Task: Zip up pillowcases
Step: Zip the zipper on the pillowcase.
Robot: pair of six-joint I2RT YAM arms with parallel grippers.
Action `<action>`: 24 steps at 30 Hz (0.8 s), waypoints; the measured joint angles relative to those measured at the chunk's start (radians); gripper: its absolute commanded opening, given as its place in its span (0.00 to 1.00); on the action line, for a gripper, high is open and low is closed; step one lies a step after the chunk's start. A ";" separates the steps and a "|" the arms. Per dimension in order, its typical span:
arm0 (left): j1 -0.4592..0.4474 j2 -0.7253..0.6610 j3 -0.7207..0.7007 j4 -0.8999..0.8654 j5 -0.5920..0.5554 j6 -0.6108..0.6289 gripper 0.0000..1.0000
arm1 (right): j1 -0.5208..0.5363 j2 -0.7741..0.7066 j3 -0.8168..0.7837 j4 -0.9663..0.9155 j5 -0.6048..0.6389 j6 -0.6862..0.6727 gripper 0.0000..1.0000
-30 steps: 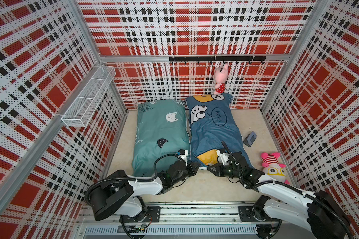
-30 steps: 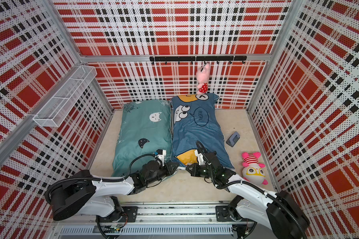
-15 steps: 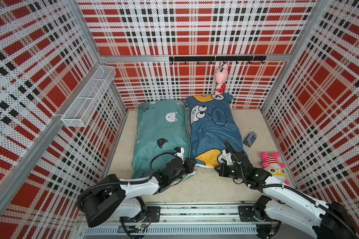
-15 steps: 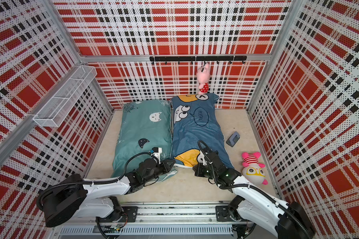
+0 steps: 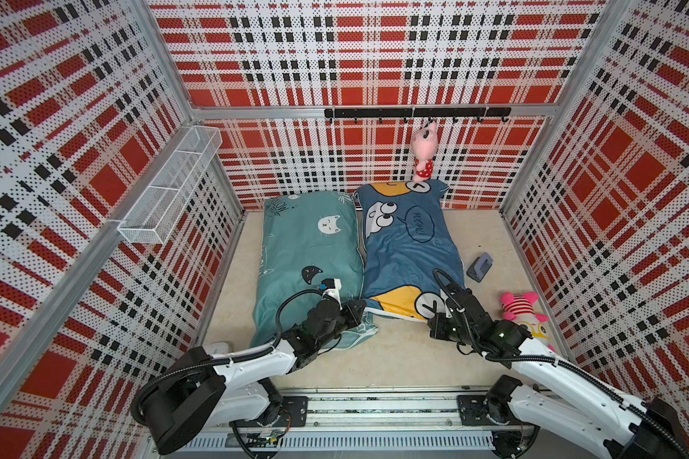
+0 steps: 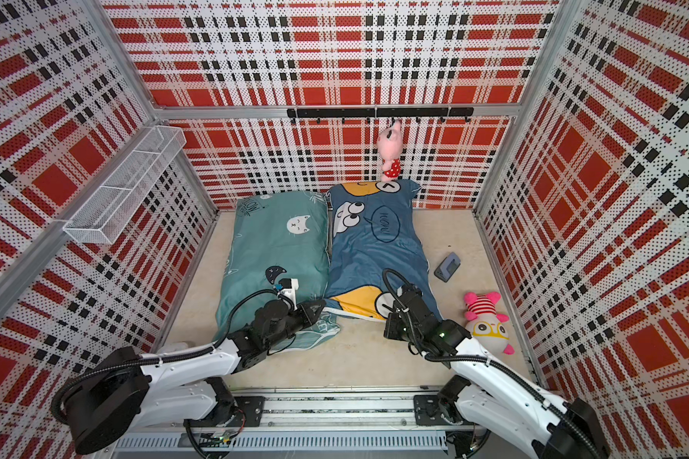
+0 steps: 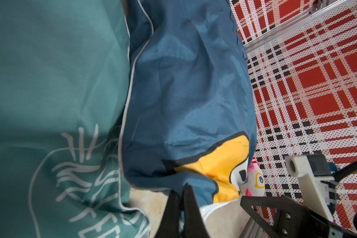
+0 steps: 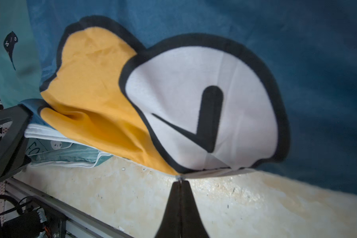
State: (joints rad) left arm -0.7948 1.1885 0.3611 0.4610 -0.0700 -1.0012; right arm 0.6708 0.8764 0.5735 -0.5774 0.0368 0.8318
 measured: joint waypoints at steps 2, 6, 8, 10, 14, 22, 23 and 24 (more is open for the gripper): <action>0.009 -0.005 -0.001 -0.004 0.002 0.001 0.00 | -0.007 -0.013 0.002 -0.024 0.015 0.000 0.00; 0.022 -0.006 -0.005 -0.010 0.002 0.004 0.00 | -0.047 -0.039 0.003 -0.087 0.051 0.000 0.00; 0.028 -0.006 -0.008 -0.013 0.002 0.005 0.00 | -0.076 -0.051 0.003 -0.122 0.071 -0.001 0.00; 0.035 -0.010 -0.013 -0.017 0.002 0.007 0.00 | -0.113 -0.065 0.003 -0.150 0.084 -0.002 0.00; 0.048 -0.018 -0.014 -0.023 0.003 0.008 0.00 | -0.195 -0.090 0.001 -0.172 0.097 0.000 0.00; 0.092 -0.042 -0.021 -0.030 0.013 0.012 0.00 | -0.280 -0.068 -0.010 -0.203 0.152 0.039 0.00; 0.101 -0.048 -0.024 -0.030 0.014 0.012 0.00 | -0.285 -0.064 -0.011 -0.204 0.160 0.047 0.00; 0.109 -0.053 -0.028 -0.031 0.015 0.012 0.00 | -0.289 -0.063 -0.013 -0.204 0.166 0.051 0.00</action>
State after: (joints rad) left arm -0.6861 1.1351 0.3332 0.4301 -0.0551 -0.9890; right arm 0.3817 0.8139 0.5606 -0.7815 0.2031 0.8833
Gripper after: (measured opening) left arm 0.064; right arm 0.043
